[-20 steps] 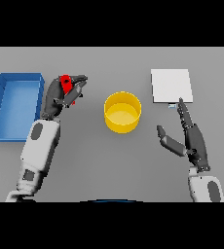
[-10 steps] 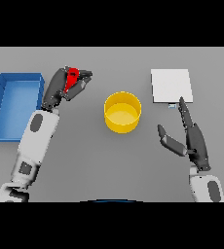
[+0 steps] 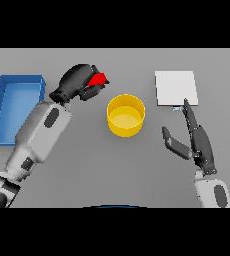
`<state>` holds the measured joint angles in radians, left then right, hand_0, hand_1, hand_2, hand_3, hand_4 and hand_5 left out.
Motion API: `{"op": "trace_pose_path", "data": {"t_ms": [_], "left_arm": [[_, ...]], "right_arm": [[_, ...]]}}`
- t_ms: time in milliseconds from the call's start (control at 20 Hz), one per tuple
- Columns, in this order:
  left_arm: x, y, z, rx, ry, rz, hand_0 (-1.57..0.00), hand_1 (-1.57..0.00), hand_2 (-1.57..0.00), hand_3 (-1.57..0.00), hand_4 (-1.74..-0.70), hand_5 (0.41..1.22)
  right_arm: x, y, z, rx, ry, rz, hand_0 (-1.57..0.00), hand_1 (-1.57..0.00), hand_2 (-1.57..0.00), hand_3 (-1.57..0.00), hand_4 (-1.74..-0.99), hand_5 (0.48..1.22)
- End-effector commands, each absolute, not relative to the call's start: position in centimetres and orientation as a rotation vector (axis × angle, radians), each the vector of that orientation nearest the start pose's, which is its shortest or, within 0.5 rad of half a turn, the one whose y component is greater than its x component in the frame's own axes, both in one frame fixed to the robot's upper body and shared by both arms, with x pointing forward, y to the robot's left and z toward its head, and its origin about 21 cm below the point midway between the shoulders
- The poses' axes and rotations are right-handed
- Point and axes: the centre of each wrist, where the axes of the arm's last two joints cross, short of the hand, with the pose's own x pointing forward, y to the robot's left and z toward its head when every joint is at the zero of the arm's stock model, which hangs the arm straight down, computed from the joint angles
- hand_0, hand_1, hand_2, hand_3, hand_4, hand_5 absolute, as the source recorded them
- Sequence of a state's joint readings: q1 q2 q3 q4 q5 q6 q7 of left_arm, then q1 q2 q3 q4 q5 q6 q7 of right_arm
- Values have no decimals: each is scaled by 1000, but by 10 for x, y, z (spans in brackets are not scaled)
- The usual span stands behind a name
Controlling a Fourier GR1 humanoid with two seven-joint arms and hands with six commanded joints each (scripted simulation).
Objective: Pick up the red beaker and tilt it to pour out 1 green nut into yellow bowl. Pick up the yellow bowl and place it on the metallic measuring scale.
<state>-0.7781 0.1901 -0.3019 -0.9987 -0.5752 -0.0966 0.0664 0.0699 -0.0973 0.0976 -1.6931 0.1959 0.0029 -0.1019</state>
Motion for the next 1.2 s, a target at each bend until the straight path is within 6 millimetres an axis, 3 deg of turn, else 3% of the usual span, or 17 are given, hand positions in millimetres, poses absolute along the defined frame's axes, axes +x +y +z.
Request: {"op": "trace_pose_path", "data": {"t_ms": [0,200,250,400,600,800,1150], "left_arm": [[399,133,89,510,-1549,-1236,-1570,-1570,-1570,-1570,-1740,1162],[402,112,97,672,-1445,-1522,-1571,-1571,-1571,-1571,-1741,1197],[402,108,95,697,-1403,-1598,-1571,-1571,-1571,-1571,-1689,1202],[407,98,108,796,-1335,-1785,-1571,-1571,-1571,-1383,-1710,1211],[410,79,114,871,-1242,-2015,-1571,-1571,-1571,-1295,-1719,1217],[413,64,118,920,-1199,-2211,-1571,-1571,-1571,-1458,-1727,1219],[413,48,127,1114,-1081,-2512,-1571,-1571,-1571,-1547,-1737,1221]], "right_arm": [[230,-234,16,-151,-1711,283,1,1,1,1,-1181,669],[229,-230,17,-145,-1705,277,1,1,1,1,-1187,676],[225,-231,16,-146,-1705,273,1,1,1,1,-1191,675],[226,-231,17,-136,-1692,253,1,1,1,1,-1195,671],[225,-227,12,-98,-1685,206,1,1,1,1,-1206,639],[225,-225,11,-132,-1696,225,1,1,1,1,-1221,610],[227,-225,10,-162,-1719,225,1,1,1,1,-1160,569]]}}
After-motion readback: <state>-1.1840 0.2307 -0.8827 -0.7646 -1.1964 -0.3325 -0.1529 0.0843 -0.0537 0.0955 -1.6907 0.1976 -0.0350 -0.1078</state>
